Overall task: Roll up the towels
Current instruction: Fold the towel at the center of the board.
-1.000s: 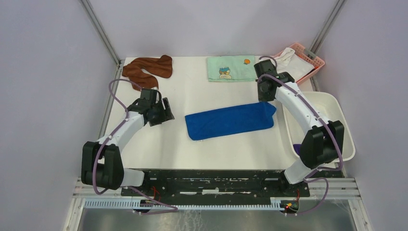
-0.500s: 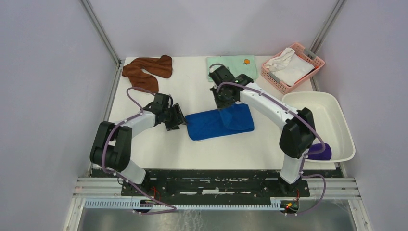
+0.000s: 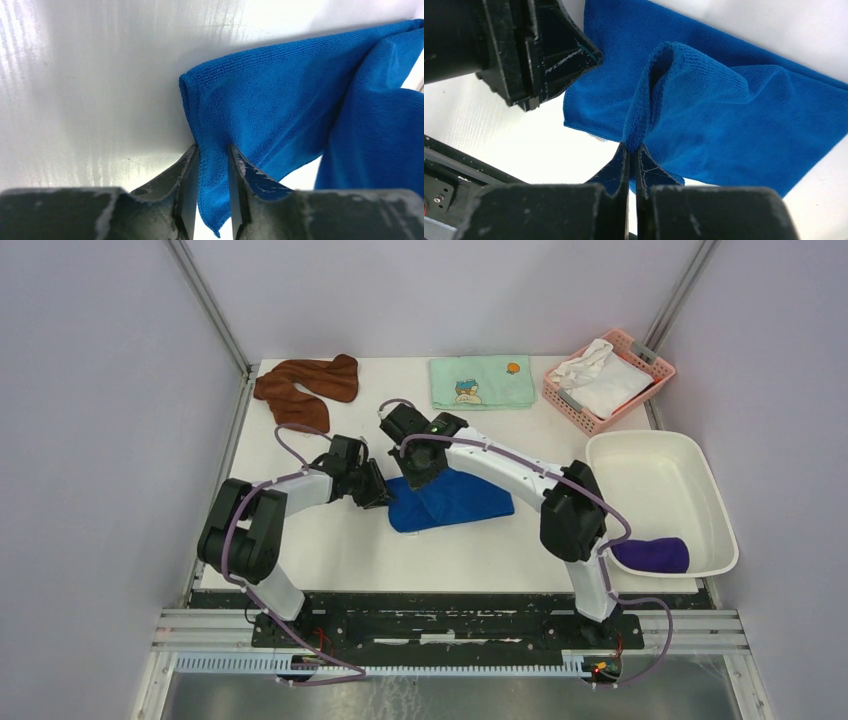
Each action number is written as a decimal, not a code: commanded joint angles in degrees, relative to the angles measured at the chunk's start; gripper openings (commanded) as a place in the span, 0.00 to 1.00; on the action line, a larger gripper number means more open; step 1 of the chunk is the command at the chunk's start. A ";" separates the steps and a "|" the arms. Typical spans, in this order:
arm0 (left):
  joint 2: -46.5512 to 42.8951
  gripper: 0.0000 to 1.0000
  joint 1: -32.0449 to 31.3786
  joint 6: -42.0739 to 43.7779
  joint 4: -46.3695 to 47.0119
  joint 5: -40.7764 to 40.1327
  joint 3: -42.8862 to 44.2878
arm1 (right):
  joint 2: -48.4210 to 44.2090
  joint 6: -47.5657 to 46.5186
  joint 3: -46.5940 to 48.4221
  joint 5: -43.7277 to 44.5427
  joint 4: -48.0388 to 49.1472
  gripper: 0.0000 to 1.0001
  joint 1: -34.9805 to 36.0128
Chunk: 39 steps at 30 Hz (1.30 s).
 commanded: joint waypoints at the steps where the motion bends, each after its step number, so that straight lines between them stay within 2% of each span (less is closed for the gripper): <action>1: 1.59 0.32 -1.03 -1.38 0.44 -0.81 -0.93 | 2.58 2.30 2.23 0.42 1.56 0.06 0.17; 8: 1.42 0.30 -1.27 -1.38 0.28 -1.76 -1.49 | 5.89 4.05 1.15 -1.56 4.60 0.15 0.28; 13: -0.54 0.31 -1.27 -1.51 -1.05 -3.77 -2.30 | 4.71 5.40 0.14 -4.78 7.26 0.35 0.19; 17: -4.27 0.35 -1.12 -1.96 -3.10 -8.48 -3.74 | -0.57 5.04 -2.44 -8.55 10.12 0.48 -0.66; 20: -7.68 0.40 -0.69 -2.32 -5.96 -12.20 -4.53 | -6.33 5.39 -7.64 -9.59 12.73 0.50 -2.84; 25: -15.80 0.53 -0.70 -1.77 -10.51 -17.38 -3.78 | -16.72 5.92 -22.99 -11.08 19.90 0.52 -11.05; 29: -19.61 0.58 -2.47 -1.78 -12.45 -16.94 -1.36 | -22.30 6.97 -33.89 -14.55 24.79 0.52 -18.64; 34: -18.10 0.61 -7.28 -4.50 -11.47 -14.49 0.96 | -26.83 7.34 -43.41 -16.96 30.23 0.52 -24.34; 39: -14.16 0.60 -9.42 -6.31 -8.59 -13.54 0.77 | -28.53 7.61 -48.26 -18.78 33.31 0.52 -27.28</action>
